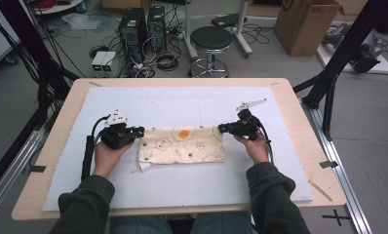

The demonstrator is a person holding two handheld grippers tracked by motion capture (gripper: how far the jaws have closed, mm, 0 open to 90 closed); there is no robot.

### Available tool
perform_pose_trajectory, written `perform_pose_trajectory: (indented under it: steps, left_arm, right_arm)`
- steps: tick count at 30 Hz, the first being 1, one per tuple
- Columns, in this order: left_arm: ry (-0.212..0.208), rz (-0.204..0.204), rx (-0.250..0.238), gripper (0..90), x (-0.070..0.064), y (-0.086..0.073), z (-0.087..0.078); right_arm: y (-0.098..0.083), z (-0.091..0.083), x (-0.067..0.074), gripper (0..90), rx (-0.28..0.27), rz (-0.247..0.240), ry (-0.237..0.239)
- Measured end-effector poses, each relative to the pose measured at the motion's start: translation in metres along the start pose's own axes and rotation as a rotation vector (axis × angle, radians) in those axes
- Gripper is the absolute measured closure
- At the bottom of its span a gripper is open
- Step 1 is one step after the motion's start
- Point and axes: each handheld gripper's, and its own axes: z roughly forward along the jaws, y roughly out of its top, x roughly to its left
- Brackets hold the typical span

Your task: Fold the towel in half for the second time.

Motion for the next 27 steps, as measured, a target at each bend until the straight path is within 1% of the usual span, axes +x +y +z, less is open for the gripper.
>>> perform_pose_trajectory:
  steps: [2, 3, 4, 6, 8, 11, 15, 17, 23, 27]
  left_arm:
    - [-0.004, -0.002, -0.010, 85.4, -0.002, -0.002, -0.001]
    - [-0.008, 0.005, -0.003, 85.4, -0.002, -0.003, -0.002]
    - [-0.006, 0.002, -0.004, 85.4, -0.003, -0.005, -0.003]
    - [-0.016, 0.004, -0.004, 85.3, -0.004, -0.008, -0.004]
    - [-0.015, 0.006, -0.005, 85.2, -0.005, -0.010, -0.005]
    - [-0.018, 0.023, 0.002, 85.1, -0.007, -0.011, -0.007]
    - [-0.026, 0.030, 0.004, 84.8, -0.009, -0.012, -0.010]
    - [-0.031, 0.048, 0.008, 84.7, -0.010, -0.013, -0.012]
    - [-0.041, 0.056, -0.001, 84.5, -0.016, -0.018, -0.017]
    - [-0.052, 0.073, 0.008, 84.2, -0.021, -0.022, -0.019]
  right_arm:
    - [-0.001, -0.002, 0.002, 85.5, -0.006, -0.007, 0.008]
    - [-0.001, -0.002, 0.003, 85.4, -0.005, -0.007, 0.011]
    - [-0.002, -0.003, 0.003, 85.4, -0.003, -0.010, 0.013]
    - [-0.005, -0.004, 0.004, 85.4, 0.000, -0.003, 0.023]
    - [-0.006, -0.005, 0.005, 85.3, -0.006, -0.009, 0.032]
    - [-0.007, -0.006, 0.008, 85.3, -0.006, -0.017, 0.039]
    - [-0.011, -0.008, 0.011, 85.3, -0.009, -0.031, 0.051]
    - [-0.013, -0.009, 0.011, 85.2, -0.005, -0.031, 0.060]
    - [-0.016, -0.013, 0.018, 85.1, 0.000, -0.056, 0.064]
    - [-0.021, -0.014, 0.021, 85.0, 0.009, -0.062, 0.072]
